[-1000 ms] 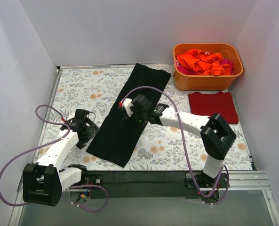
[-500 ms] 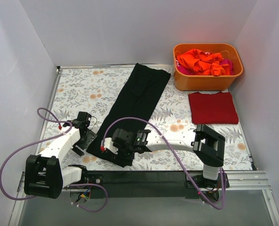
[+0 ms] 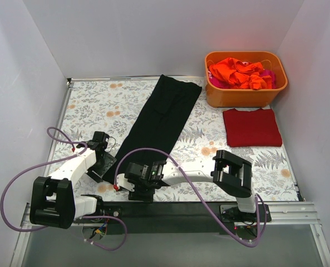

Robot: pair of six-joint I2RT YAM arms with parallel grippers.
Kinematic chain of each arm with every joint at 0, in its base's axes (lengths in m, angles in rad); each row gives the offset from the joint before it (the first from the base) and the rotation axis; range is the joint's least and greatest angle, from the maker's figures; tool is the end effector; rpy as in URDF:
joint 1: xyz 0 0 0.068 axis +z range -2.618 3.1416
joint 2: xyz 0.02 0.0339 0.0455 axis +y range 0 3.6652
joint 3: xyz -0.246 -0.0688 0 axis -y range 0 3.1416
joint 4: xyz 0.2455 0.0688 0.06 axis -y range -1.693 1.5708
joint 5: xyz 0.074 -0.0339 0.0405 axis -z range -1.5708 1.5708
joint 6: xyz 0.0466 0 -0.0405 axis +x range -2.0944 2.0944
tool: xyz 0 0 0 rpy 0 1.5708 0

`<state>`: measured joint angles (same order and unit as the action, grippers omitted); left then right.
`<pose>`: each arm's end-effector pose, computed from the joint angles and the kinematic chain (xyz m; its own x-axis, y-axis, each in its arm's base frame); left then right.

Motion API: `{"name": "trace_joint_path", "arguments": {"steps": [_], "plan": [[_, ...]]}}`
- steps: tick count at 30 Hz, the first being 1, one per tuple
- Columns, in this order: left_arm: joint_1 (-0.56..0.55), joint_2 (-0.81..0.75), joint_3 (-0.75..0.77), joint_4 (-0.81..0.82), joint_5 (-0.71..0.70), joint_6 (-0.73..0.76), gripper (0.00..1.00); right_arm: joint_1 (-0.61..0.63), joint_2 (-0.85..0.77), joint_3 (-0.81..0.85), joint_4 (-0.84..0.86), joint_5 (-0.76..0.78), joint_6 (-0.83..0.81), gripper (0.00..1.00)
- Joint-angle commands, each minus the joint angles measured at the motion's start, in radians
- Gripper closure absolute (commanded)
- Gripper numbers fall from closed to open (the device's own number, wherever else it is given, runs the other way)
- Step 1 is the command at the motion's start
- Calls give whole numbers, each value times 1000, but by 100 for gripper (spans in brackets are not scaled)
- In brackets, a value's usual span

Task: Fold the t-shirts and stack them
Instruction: Fold the tshirt

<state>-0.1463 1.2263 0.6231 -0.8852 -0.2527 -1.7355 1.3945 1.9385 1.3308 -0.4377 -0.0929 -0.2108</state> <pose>0.1827 -0.0151 0.1365 0.0425 -0.9717 -0.2323 -0.9924 -0.0142 -0.1220 0.0667 0.3991 0.1480 0.0584 -0.8598 -0.5072 -0.9983 -0.0522 -0.0265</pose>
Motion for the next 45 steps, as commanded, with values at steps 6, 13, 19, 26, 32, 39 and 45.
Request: {"name": "trace_joint_path", "arguments": {"steps": [6, 13, 19, 26, 32, 39, 45], "plan": [[2, 15, -20, 37, 20, -2, 38, 34, 53, 67, -55, 116, -9, 60], [2, 25, -19, 38, 20, -1, 55, 43, 69, 73, -62, 131, -12, 90], [2, 19, -7, 16, 6, -2, 81, 43, 45, 68, -65, 140, -15, 99], [2, -85, 38, -93, -23, -48, 100, 43, -33, 88, -67, 18, -24, 99], [2, -215, 127, -222, -54, -56, 100, 41, -88, 160, -102, -163, -24, 99], [2, -219, 260, -264, -135, 16, 100, -30, -134, 191, -151, -143, -33, 99], [2, -36, 372, -109, -22, 90, 100, -210, -165, 151, -153, -122, -39, 99]]}}
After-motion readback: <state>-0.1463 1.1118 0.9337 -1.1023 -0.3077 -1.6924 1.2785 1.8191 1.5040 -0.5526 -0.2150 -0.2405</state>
